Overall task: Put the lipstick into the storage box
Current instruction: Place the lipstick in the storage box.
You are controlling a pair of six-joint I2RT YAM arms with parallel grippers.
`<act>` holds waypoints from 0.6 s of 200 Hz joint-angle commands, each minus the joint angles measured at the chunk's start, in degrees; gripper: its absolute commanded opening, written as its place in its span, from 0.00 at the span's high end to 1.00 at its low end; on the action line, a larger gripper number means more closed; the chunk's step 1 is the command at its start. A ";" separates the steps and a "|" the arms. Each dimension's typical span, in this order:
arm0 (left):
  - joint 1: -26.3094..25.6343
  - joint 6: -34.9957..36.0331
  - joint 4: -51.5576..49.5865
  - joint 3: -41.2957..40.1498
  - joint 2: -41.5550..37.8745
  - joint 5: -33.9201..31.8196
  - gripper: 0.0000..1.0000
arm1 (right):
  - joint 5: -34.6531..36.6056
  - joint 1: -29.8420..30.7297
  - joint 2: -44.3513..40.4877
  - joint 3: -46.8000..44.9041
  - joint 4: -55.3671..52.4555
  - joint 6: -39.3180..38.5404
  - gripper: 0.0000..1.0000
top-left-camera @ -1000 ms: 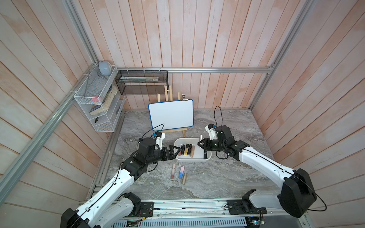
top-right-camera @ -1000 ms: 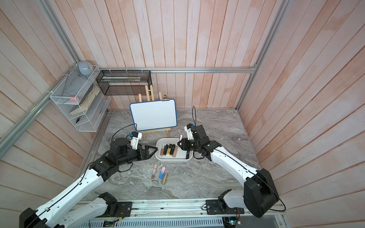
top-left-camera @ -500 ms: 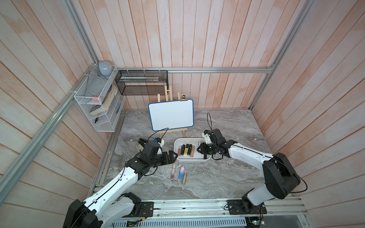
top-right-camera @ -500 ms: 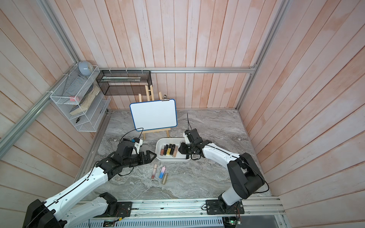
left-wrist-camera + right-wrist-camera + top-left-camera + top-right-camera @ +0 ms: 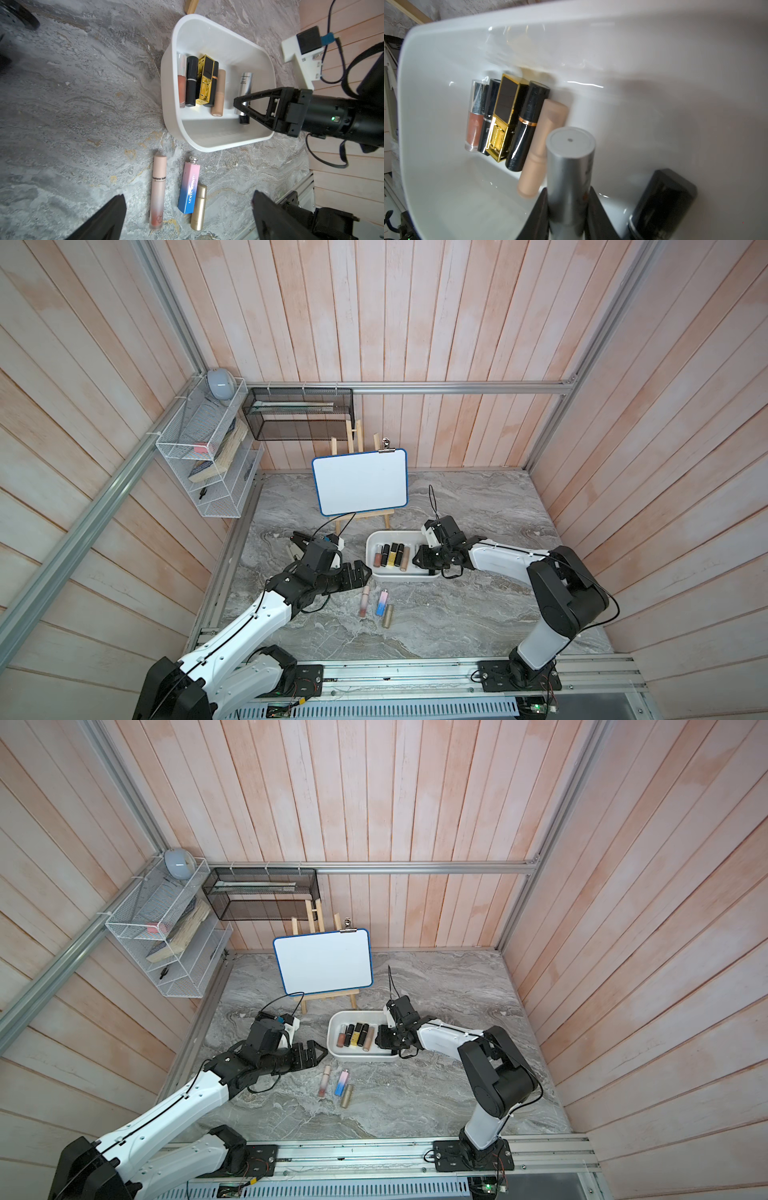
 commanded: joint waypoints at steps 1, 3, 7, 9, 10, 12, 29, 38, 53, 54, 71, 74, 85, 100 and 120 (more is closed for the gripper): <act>0.24 1.09 -0.80 -1.24 0.47 -1.06 0.00 | -0.31 -0.40 2.03 1.03 0.76 -0.62 0.81; 0.23 1.12 -0.79 -1.27 0.46 -0.99 0.00 | -0.35 -0.36 2.10 1.03 0.77 -0.62 0.81; 0.27 1.08 -0.86 -1.29 0.48 -0.95 0.00 | -0.36 -0.42 2.15 1.12 0.85 -0.62 0.81; 0.23 1.05 -0.78 -1.29 0.46 -0.94 0.00 | -0.36 -0.43 2.20 1.12 0.82 -0.62 0.81; 0.27 1.09 -0.78 -1.33 0.46 -0.95 0.00 | -0.31 -0.43 2.26 1.12 0.84 -0.62 0.81; 0.24 1.05 -0.78 -1.41 0.48 -0.96 0.00 | -0.35 -0.45 2.33 1.12 0.86 -0.62 0.80; 0.23 1.13 -0.92 -1.58 0.62 -0.95 0.00 | -0.52 -0.68 2.68 1.21 1.12 -0.61 0.79; 0.24 1.12 -1.05 -1.71 0.67 -0.88 0.00 | -0.66 -0.76 2.85 1.29 1.17 -0.53 0.79; 0.23 1.08 -1.33 -1.92 0.84 -0.88 0.00 | -0.88 -0.71 3.03 1.23 1.38 -0.44 0.76; 0.22 1.06 -1.37 -1.96 0.82 -0.88 0.00 | -0.93 -0.75 3.03 1.22 1.39 -0.44 0.76; 0.23 0.88 -1.69 -2.27 0.96 -1.27 0.00 | -1.06 -0.71 3.07 1.30 1.46 -0.44 0.74; 0.30 0.86 -1.67 -2.33 0.98 -1.28 0.00 | -1.02 -0.76 2.97 1.24 1.48 -0.44 0.74; 0.22 0.78 -1.67 -2.57 1.11 -1.30 0.00 | -1.00 -0.75 2.85 1.22 1.48 -0.44 0.72; 0.05 0.78 -1.49 -2.68 1.49 -1.06 0.00 | -1.06 -0.80 2.52 1.21 1.31 -0.44 0.71; -0.25 0.78 -1.62 -2.68 1.82 -1.14 0.00 | -1.06 -0.80 2.03 1.15 1.20 -0.44 0.69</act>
